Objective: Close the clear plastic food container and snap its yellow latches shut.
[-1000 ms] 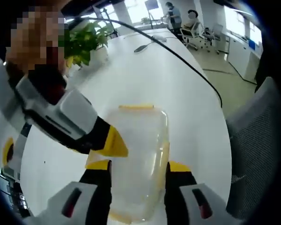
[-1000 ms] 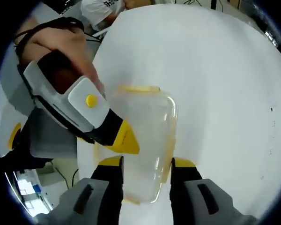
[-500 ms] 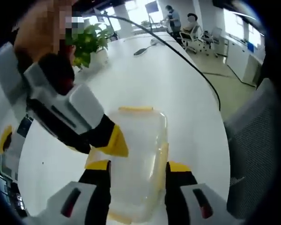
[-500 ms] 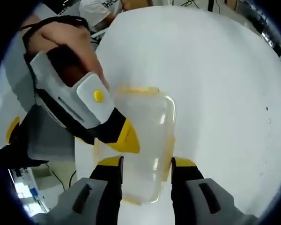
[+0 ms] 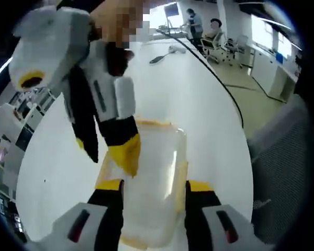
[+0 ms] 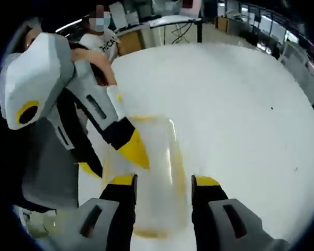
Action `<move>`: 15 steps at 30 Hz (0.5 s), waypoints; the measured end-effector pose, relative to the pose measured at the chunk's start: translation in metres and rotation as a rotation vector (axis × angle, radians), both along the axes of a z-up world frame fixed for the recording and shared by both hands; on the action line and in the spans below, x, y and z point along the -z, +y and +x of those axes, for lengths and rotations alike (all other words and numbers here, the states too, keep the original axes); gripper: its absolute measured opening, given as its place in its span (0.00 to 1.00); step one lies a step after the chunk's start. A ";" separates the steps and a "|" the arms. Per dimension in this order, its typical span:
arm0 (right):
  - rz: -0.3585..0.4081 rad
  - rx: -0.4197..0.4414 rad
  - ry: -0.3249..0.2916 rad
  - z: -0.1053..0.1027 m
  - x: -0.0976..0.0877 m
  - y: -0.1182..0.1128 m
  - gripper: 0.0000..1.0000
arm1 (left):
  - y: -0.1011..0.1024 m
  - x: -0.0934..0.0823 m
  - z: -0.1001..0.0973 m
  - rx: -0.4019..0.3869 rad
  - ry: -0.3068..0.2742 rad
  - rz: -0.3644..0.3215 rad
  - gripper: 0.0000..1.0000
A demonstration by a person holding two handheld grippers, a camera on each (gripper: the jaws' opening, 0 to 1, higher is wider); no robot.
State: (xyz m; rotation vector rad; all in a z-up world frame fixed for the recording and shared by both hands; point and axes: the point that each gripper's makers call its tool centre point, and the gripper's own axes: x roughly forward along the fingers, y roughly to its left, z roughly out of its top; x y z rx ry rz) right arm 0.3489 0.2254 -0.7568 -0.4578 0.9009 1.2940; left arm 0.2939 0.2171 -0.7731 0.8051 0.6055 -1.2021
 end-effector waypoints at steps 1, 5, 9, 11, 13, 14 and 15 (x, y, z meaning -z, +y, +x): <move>0.041 0.043 -0.021 0.004 -0.010 0.000 0.44 | 0.001 -0.003 0.006 -0.019 -0.035 -0.004 0.51; 0.107 0.058 -0.025 -0.009 -0.032 0.000 0.57 | -0.002 -0.015 0.002 -0.029 0.026 -0.061 0.58; 0.082 -0.018 -0.082 -0.019 -0.034 -0.006 0.77 | 0.005 -0.014 0.003 -0.026 0.054 -0.042 0.74; -0.009 -0.084 -0.114 -0.026 -0.025 -0.017 0.79 | 0.009 -0.014 0.005 -0.018 0.060 -0.030 0.78; -0.105 -0.161 -0.159 -0.032 -0.012 -0.027 0.82 | 0.012 -0.014 0.007 -0.013 0.062 -0.017 0.82; -0.151 -0.193 -0.172 -0.036 -0.006 -0.032 0.82 | 0.015 -0.013 0.007 -0.003 0.071 -0.010 0.84; -0.170 -0.200 -0.171 -0.039 -0.002 -0.034 0.83 | 0.017 -0.012 0.008 0.002 0.078 -0.001 0.85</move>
